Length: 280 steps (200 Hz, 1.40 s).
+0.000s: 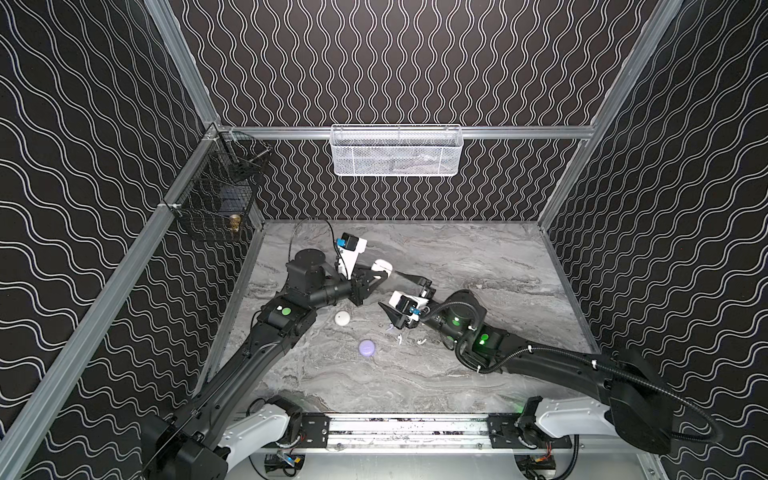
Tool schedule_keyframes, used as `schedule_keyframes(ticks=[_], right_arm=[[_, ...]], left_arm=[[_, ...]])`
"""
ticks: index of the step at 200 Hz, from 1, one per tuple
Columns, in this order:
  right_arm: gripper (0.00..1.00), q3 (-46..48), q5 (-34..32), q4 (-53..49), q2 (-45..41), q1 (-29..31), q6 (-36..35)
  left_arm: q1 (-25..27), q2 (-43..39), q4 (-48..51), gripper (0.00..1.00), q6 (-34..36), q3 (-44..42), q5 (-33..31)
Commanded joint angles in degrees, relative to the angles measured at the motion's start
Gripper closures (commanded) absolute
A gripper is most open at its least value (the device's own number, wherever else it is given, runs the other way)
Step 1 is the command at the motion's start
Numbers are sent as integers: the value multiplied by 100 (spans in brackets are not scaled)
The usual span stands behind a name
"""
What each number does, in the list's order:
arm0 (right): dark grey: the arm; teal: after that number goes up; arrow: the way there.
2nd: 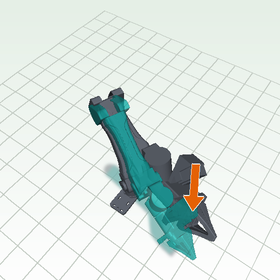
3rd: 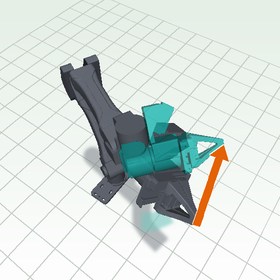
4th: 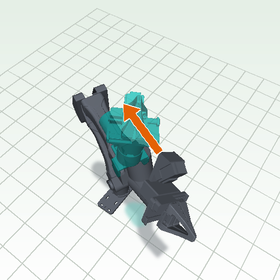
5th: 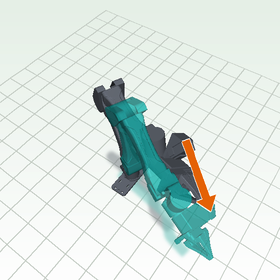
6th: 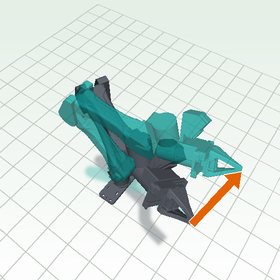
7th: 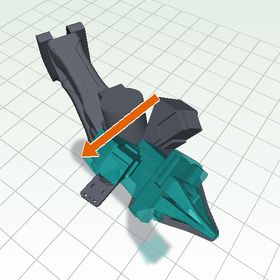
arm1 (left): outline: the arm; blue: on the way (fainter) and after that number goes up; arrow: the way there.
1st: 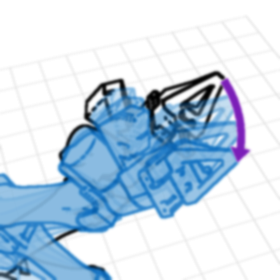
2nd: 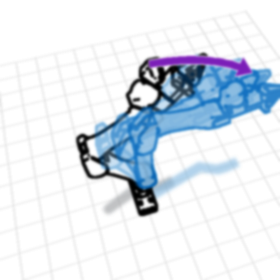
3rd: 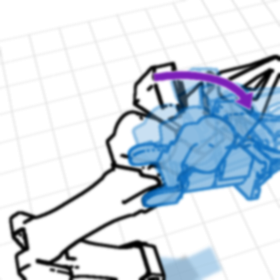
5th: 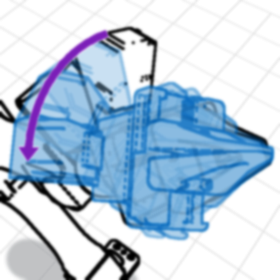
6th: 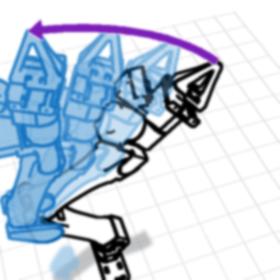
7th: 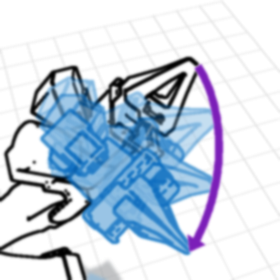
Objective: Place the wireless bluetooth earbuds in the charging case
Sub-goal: 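Hold the case in the left gripper while the right gripper pries its lid open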
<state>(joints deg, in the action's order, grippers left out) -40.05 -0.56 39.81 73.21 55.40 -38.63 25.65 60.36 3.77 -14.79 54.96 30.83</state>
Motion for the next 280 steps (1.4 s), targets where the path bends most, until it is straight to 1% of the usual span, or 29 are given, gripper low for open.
schedule_keyframes(ticks=[1,14,30,42,49,66,76,90,100,124,160,183,206,227,256,280], right_arm=[[13,261,116,548,-396,-3,338],[16,360,145,402,-714,-16,602],[21,448,202,219,-1022,-12,847],[25,485,167,181,-1158,-18,933],[28,482,67,153,-1208,-13,964],[36,391,-126,-63,-1323,-14,1139],[40,366,-125,-122,-1345,-13,1227],[42,346,-28,-15,-1309,-18,1261],[43,232,-37,-117,-1258,-11,1331],[49,-45,-77,-317,-1077,-12,1496],[49,-336,-198,-462,-795,-11,1569],[49,-322,-103,-359,-688,-13,1479],[50,-459,-397,-566,-588,-11,1475],[51,-383,-545,-390,-587,-11,1376],[52,-382,-659,-451,-674,-20,1385],[53,-409,-859,-431,-674,-24,1385]], left_arm=[[2,-125,-381,100,1025,-36,-282],[6,-296,-716,100,1487,-417,-28],[2,-448,-1112,100,1455,-813,343],[10,-464,-1185,100,1465,-898,747],[9,-464,-1176,100,1478,-908,876],[9,-464,-1098,100,1554,-870,943],[9,-464,-1038,100,1618,-847,1055],[6,-464,-1065,100,1569,-855,1129],[13,-455,-1041,100,1582,-838,1213],[25,-429,-1014,100,1610,-796,1305],[71,-450,-1019,100,1689,-801,1464],[91,-459,-1150,100,1678,-860,1584],[124,-394,-1211,100,1740,-862,1710],[154,-393,-1218,100,1787,-881,1724],[207,-478,-1221,100,1887,-919,1709],[239,-594,-1426,100,1892,-1036,1888]])
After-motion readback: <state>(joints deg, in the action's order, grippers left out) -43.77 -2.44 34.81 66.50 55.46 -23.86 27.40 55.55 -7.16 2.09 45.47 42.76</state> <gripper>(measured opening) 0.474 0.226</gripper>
